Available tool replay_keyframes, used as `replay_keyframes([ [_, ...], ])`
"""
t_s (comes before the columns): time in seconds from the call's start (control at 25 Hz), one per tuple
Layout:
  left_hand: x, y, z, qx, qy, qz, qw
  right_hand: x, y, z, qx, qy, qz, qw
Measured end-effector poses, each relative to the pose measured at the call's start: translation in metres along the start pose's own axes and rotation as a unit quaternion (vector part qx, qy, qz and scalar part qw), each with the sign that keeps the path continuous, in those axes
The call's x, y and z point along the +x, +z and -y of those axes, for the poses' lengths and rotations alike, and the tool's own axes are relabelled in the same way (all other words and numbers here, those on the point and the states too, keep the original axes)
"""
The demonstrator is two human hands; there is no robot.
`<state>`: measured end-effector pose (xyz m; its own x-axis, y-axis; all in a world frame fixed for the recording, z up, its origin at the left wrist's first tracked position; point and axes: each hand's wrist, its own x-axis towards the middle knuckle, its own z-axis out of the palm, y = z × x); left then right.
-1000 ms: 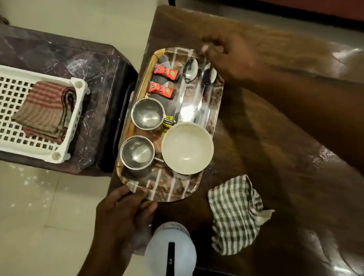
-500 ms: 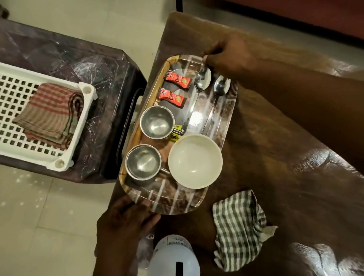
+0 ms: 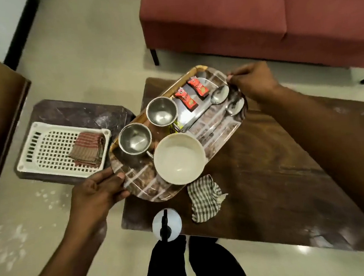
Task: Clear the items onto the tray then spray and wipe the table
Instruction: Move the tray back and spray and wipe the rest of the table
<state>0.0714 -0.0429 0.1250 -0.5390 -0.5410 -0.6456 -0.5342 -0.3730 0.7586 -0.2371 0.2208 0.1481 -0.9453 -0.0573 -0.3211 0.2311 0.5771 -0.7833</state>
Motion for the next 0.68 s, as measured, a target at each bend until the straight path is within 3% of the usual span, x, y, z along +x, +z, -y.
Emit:
replay_keyframes([
  [0.36, -0.092, 0.055, -0.137, 0.059, 0.092, 0.129, 0.986, -0.160, -0.186, -0.035, 0.216, 0.121, -0.084, 0.965],
  [0.48, -0.113, 0.108, -0.148, 0.077, 0.114, 0.170, 0.976, -0.181, -0.240, -0.072, 0.279, 0.143, -0.106, 0.944],
  [0.68, -0.133, 0.204, -0.124, 0.095, 0.138, 0.148, 0.975, -0.179, -0.311, -0.137, 0.304, 0.156, -0.123, 0.932],
])
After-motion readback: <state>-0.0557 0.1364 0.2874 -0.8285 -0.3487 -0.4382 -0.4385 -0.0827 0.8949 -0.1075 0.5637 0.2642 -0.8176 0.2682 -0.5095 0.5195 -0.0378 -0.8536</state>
